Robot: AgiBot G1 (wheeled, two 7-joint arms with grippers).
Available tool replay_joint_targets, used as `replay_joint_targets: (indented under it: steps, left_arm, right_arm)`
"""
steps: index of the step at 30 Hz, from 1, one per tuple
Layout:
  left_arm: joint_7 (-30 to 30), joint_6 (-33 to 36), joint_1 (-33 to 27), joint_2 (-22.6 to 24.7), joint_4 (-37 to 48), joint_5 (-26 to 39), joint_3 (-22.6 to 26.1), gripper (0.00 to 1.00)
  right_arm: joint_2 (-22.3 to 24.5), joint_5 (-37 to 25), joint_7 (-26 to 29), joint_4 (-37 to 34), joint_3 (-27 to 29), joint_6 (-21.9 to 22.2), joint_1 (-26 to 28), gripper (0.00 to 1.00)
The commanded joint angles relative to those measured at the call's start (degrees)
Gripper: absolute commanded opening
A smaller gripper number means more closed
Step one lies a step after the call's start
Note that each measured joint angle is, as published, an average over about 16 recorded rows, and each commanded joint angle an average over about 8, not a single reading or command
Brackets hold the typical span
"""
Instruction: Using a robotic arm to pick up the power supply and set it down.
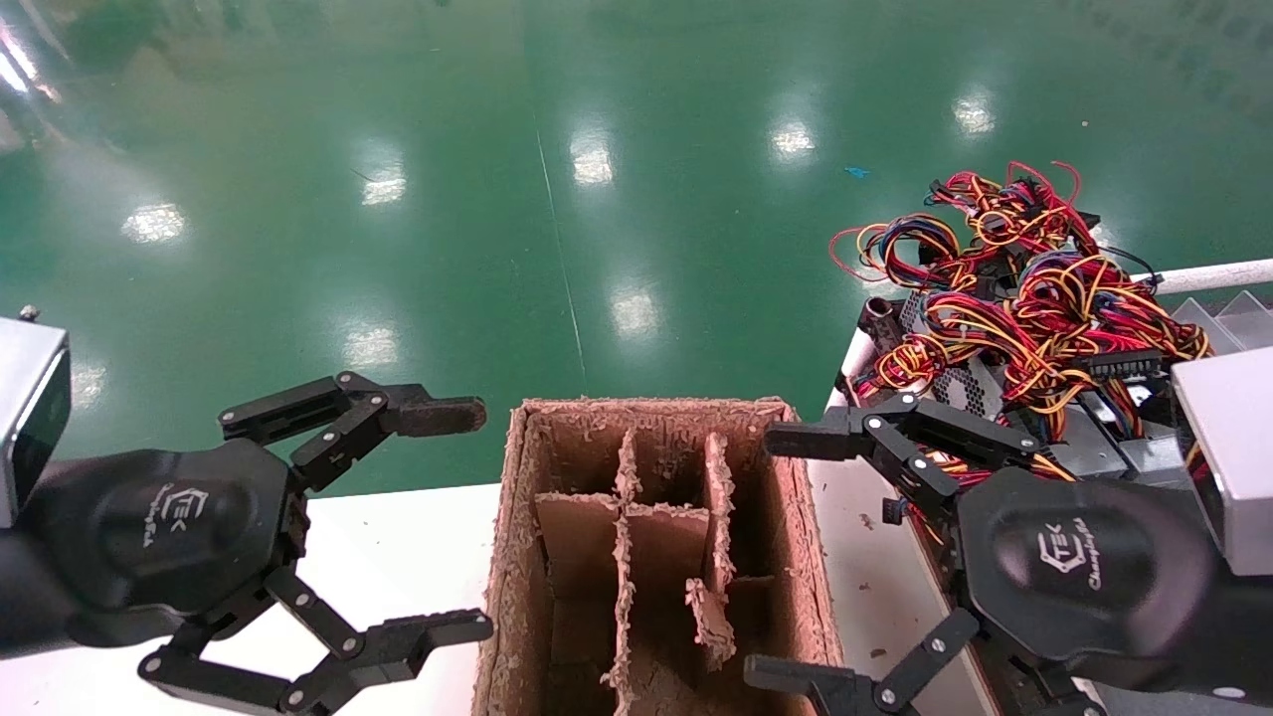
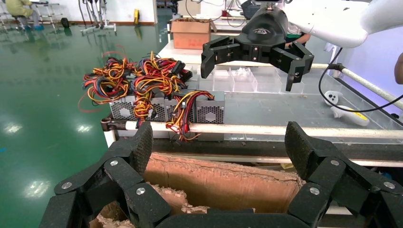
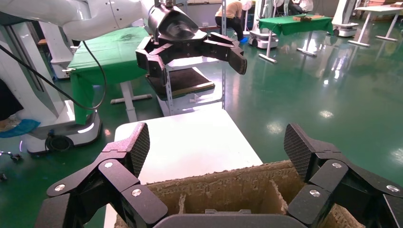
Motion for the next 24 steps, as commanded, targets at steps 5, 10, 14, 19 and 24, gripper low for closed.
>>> replay_joint_targets:
  steps: [5, 10, 14, 19, 24]
  left_arm:
    - [0.0, 0.0, 0.0, 0.0, 0.0, 0.0, 0.0, 1.0]
    - [0.0, 0.0, 0.0, 0.0, 0.0, 0.0, 0.0, 1.0]
    - [0.0, 0.0, 0.0, 0.0, 0.0, 0.0, 0.0, 1.0]
    - [0.0, 0.0, 0.0, 0.0, 0.0, 0.0, 0.0, 1.0]
    - [0.0, 0.0, 0.0, 0.0, 0.0, 0.0, 0.0, 1.0]
  right_arm:
    - [-0.5, -0.2, 0.1, 0.2, 0.1, -0.2, 0.0, 1.0]
    - [-0.2, -0.2, 0.1, 0.1, 0.1, -0.1, 0.0, 1.0]
    - [-0.1, -0.1, 0.0, 0.0, 0.0, 0.0, 0.0, 1.0]
    - [0.0, 0.0, 0.0, 0.0, 0.0, 0.0, 0.0, 1.0]
    - [0.1, 0.0, 0.0, -0.1, 0.0, 0.0, 0.0, 1.0]
